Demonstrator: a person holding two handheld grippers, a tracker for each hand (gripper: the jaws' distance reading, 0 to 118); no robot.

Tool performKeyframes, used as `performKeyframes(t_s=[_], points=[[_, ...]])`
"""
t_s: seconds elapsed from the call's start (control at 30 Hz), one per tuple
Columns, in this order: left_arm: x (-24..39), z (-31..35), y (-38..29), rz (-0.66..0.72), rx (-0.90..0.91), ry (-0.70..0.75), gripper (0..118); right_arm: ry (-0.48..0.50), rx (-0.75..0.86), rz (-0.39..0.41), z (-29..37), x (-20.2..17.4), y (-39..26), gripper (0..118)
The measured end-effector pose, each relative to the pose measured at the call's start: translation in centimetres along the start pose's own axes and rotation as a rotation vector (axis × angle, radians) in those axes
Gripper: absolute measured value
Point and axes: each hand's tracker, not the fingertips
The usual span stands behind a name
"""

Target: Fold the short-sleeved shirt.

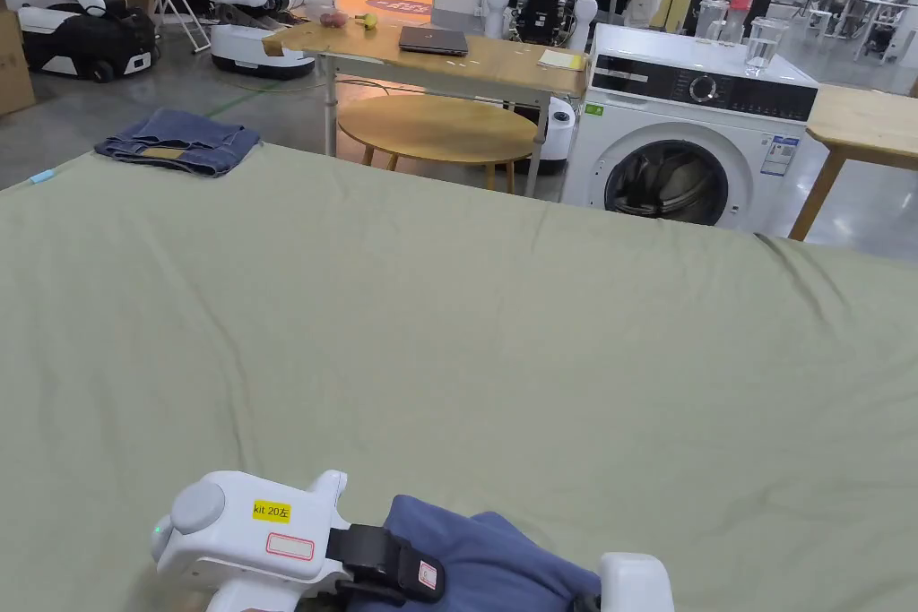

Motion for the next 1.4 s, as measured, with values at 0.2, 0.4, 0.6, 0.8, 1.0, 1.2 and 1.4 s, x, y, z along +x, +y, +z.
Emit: performKeyframes(t_s=[0.2,0.4,0.6,0.8,1.0,1.2,1.4], points=[[2.4,3.0,0.1,-0.039,0.032,0.009,22,-0.017,0.024,0.06,1.3,-1.3,2.7,0],[4.4,10.7,1.2,-0.071,0.088,0.121,22,-0.024,0.052,0.106,0.0,-3.9,5.3,0],[4.3,20.8,2.2,-0.08,0.148,0.281,22,0.001,0.069,0.132,-0.9,-7.3,6.7,0],[2.2,30.2,3.8,-0.004,0.168,0.435,22,0.01,0.082,0.157,-1.3,-9.4,7.5,0],[-1.4,36.3,6.1,0.092,0.213,0.515,22,0.024,0.065,0.179,-1.8,-10.7,8.1,0],[-4.2,39.3,7.5,0.152,0.227,0.605,22,0.018,0.042,0.189,-2.6,-10.8,8.4,0],[-6.6,40.8,8.7,0.197,0.212,0.704,22,0.006,0.027,0.196,-3.2,-10.9,8.6,0]])
